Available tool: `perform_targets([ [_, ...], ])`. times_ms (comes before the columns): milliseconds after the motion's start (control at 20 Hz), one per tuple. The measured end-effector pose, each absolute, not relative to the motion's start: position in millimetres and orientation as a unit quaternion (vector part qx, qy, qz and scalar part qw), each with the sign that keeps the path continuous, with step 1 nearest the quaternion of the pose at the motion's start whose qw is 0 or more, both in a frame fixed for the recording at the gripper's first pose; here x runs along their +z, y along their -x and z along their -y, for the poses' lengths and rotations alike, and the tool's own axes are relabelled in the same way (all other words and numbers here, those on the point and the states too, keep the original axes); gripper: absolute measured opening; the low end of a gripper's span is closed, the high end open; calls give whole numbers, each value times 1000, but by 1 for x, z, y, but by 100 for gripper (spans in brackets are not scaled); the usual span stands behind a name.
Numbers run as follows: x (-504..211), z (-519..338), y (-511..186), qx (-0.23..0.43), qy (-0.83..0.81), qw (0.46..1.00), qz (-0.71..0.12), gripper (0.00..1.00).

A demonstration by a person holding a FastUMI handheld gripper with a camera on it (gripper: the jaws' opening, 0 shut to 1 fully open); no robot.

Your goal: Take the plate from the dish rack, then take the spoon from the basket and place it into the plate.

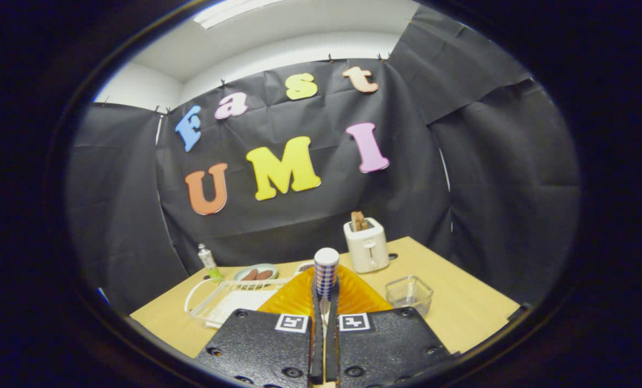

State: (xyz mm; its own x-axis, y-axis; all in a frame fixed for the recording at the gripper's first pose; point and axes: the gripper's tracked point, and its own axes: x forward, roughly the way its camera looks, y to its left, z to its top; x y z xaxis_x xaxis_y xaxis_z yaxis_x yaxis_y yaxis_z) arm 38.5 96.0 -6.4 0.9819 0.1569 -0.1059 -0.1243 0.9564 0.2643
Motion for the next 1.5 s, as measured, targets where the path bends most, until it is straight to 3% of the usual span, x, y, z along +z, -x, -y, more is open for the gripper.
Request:
perform_targets([
  [750,-127,-228,-21,151,-150,966,-148,8],
  [950,-131,-222,-19,150,-151,966,-144,14],
  [1050,-133,-213,-22,144,-138,969,-144,20],
  [1100,-132,-206,-23,139,-137,970,-142,32],
  [1150,-132,-198,-25,132,-138,971,-143,38],
  [1200,-134,-192,-29,126,-141,971,-145,51],
  [1400,-138,-175,-30,104,-137,973,-152,74],
  [1500,-134,-166,-28,92,-128,977,-144,79],
])
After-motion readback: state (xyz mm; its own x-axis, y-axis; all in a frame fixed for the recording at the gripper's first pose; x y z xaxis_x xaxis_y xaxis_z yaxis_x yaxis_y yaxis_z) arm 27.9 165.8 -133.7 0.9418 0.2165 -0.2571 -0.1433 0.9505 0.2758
